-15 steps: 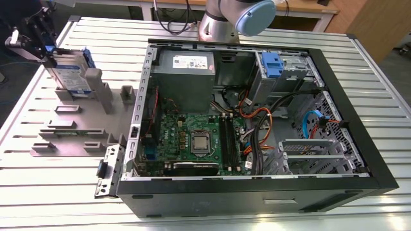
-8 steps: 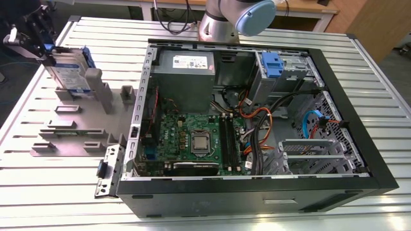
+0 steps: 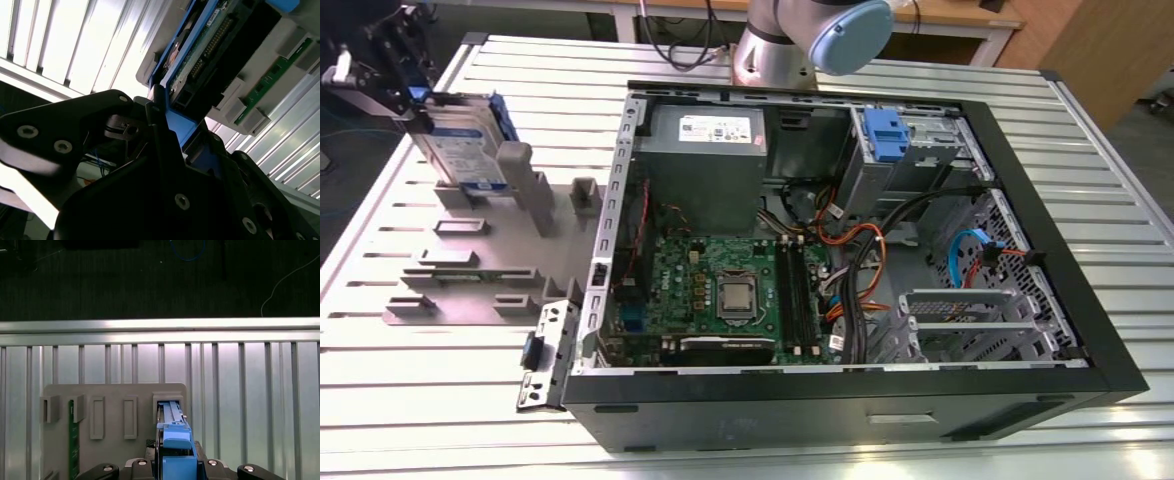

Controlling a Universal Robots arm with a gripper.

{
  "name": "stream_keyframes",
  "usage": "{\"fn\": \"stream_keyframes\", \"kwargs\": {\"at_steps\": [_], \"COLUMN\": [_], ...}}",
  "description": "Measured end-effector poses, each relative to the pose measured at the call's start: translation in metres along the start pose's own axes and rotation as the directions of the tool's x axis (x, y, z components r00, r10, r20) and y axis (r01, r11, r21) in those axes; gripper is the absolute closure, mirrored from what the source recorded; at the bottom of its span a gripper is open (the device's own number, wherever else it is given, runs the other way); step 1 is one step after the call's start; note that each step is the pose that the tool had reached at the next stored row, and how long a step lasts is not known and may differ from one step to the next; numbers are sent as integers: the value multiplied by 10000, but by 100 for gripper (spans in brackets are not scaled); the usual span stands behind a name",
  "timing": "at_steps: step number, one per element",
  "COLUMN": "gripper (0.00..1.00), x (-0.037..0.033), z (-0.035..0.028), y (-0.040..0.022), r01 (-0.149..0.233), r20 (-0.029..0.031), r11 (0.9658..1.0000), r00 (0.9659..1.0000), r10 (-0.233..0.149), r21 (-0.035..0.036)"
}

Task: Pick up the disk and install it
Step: 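Pick up the disk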

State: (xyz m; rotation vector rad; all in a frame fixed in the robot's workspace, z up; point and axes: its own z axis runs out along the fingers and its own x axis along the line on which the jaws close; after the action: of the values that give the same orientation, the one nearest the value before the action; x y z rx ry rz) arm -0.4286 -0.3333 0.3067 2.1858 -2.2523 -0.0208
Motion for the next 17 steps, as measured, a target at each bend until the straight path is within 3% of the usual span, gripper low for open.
{"fn": "stream_keyframes", "kwargs": {"at_steps": [17], "gripper": [64], "x": [-1], "z": [-140], "y": [2], "r01": [0], "r20": [-18], "r11": [10000], "r00": [10000], "r10": [0], "r21": [0]}}
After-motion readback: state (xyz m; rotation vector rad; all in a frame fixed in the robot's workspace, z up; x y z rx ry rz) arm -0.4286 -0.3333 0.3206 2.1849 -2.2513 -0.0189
